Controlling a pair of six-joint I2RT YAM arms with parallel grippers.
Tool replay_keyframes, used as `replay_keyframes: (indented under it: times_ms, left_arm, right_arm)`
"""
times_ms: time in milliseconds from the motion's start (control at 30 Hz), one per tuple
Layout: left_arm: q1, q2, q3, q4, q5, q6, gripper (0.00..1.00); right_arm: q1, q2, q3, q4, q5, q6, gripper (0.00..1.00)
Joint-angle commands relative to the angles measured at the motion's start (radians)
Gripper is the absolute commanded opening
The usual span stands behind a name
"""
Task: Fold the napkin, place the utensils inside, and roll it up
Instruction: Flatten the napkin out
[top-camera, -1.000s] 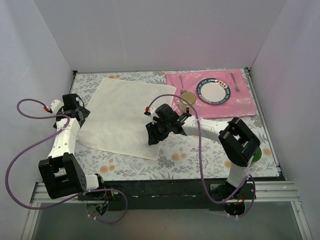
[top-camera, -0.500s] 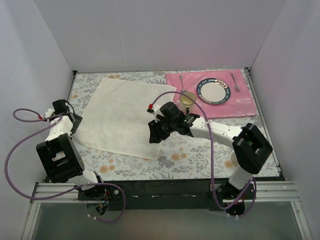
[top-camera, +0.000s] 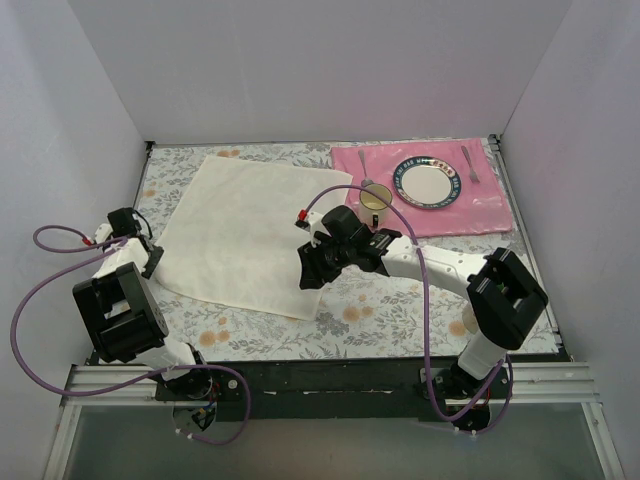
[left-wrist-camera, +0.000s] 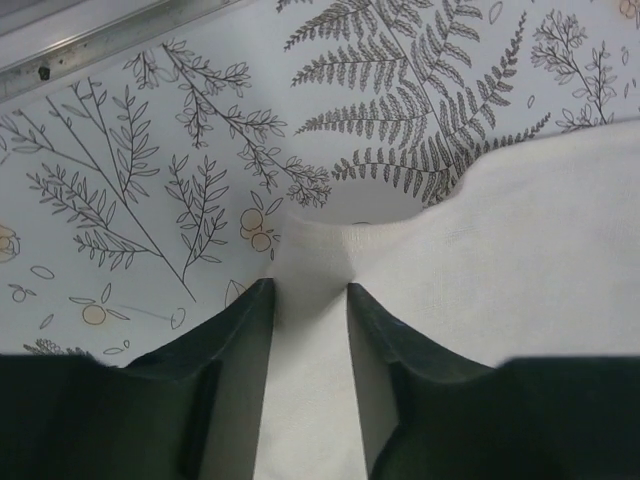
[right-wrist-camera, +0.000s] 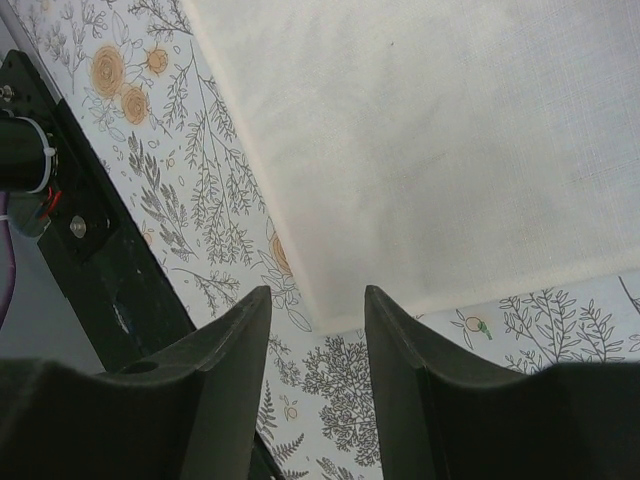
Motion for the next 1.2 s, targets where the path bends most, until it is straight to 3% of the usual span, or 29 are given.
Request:
replay_keyframes:
  times_ms: [0,67,200,400,467,500,533,633,700,733,800,900,967,1167]
  left_arm:
    - [0.001,-0.032,0.019,0.046,0.042,0.03,0.24]
    - [-0.013,-0.052,0.035,0.015,0.016,0.024,0.07]
    - [-0.028,-0.073,0.076,-0.047,-0.026,0.013,0.0]
    - [-0.082,-0.043,0.151,-0.199,-0.219,-0.056,0.08]
    - [-0.079,-0.017,0.206,-0.297,-0.362,-0.083,0.27]
    - [-0.08,-0.008,0.226,-0.331,-0.412,-0.092,0.44]
    - [-0.08,-0.008,0.263,-0.388,-0.462,-0.109,0.73]
    - [-0.102,-0.073,0.298,-0.373,-0.442,-0.086,0.83]
    - [-0.141,-0.11,0.288,-0.319,-0.323,0.0,0.83]
    - [-0.174,-0.122,0.271,-0.198,-0.234,0.066,0.81]
    - [-0.174,-0.091,0.269,-0.138,0.115,0.159,0.72]
    - [-0.186,0.066,0.346,-0.121,0.316,0.205,0.55]
    - [-0.217,0.13,0.386,-0.12,0.293,0.239,0.49]
    - [-0.221,0.284,0.429,-0.066,0.309,0.187,0.44]
  right_arm:
    - [-0.002,-0.044,-0.014,0.034,-0.017,-0.005,0.51]
    - [-0.002,-0.046,-0.014,0.034,-0.018,-0.004,0.51]
    - [-0.002,-0.044,-0.01,0.034,-0.024,-0.002,0.51]
    - [-0.002,-0.014,0.01,0.023,-0.041,0.002,0.51]
    - [-0.004,-0.011,0.01,0.02,-0.049,0.005,0.51]
    - [-0.002,-0.011,0.009,0.02,-0.05,0.008,0.5]
    - [-0.002,-0.011,0.004,0.022,-0.05,0.01,0.51]
    - [-0.004,0.012,0.01,0.028,-0.047,0.015,0.51]
    - [-0.004,0.028,0.026,0.02,-0.041,0.019,0.51]
    - [-0.004,0.044,0.035,0.015,-0.041,0.021,0.51]
    - [-0.002,0.063,0.064,-0.001,-0.024,0.031,0.51]
    - [-0.004,0.089,0.113,-0.067,0.109,0.09,0.51]
    - [-0.005,0.095,0.137,-0.09,0.204,0.125,0.51]
    - [-0.014,0.1,0.208,-0.138,0.307,0.163,0.51]
